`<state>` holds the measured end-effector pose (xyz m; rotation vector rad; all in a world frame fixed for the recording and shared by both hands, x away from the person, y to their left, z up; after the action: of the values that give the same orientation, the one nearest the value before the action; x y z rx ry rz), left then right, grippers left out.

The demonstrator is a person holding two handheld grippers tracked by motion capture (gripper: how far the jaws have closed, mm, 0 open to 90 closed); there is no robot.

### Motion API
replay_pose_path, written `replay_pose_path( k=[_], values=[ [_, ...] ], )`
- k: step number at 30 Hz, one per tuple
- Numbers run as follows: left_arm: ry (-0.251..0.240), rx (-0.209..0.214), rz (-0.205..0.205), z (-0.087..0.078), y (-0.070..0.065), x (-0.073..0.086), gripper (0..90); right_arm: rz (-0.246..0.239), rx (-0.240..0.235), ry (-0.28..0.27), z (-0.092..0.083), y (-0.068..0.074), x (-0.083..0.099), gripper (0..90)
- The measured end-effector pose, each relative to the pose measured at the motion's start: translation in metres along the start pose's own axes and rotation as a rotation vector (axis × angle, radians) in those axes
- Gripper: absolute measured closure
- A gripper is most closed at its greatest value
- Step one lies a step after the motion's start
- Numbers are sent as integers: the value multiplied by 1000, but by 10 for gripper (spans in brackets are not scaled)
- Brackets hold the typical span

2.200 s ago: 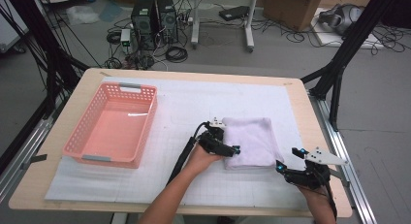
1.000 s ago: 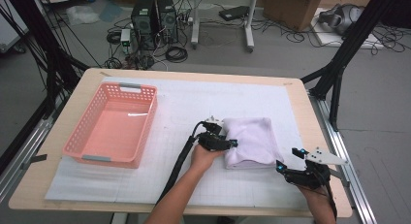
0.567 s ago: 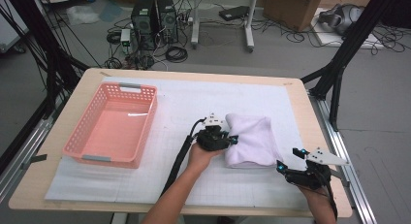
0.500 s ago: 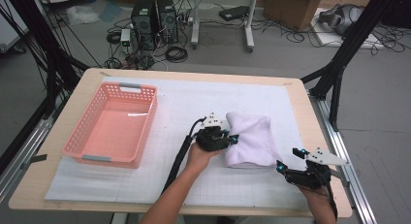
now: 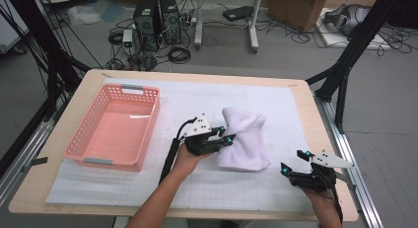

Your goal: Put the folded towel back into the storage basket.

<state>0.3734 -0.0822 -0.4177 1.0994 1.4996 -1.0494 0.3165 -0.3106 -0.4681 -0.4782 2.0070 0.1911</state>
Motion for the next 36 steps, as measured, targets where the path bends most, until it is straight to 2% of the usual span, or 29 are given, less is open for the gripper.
replay_pose_path(
  k=[11, 13, 14, 21, 25, 30, 36],
  values=[
    [-44, -1, 1, -40, 3, -11, 736, -3, -4, -7, 1, 1, -1, 200],
    [-49, -3, 4, -43, 3, -12, 736, -6, -4, -7, 1, 1, -1, 200],
    [-55, -5, 1, -50, 4, -14, 736, -4, -5, -8, 1, 2, -1, 200],
    [-86, -20, -13, -68, 9, -21, 736, -2, -6, -2, 2, 3, -1, 200],
    [-106, -49, -26, -82, 13, -27, 736, -4, -6, -1, 3, 3, -1, 200],
    [-127, -96, -22, -103, 20, -37, 736, -3, -7, -2, 2, 3, -1, 200],
    [-137, -113, -14, -121, 26, -44, 737, -2, -10, -2, 3, 5, -2, 200]
  ],
)
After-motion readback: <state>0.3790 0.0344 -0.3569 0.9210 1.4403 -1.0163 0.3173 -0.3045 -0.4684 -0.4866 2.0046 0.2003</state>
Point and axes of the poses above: each handheld gripper's, and its own axes: z roughly forward along the jaws, x roughly out of its underside, y roughly to its left, the point moved 10 cm from there along z, roughly forward along the jaws, and after that the axes turned 10 degrees about x, right-handed, at the moved point
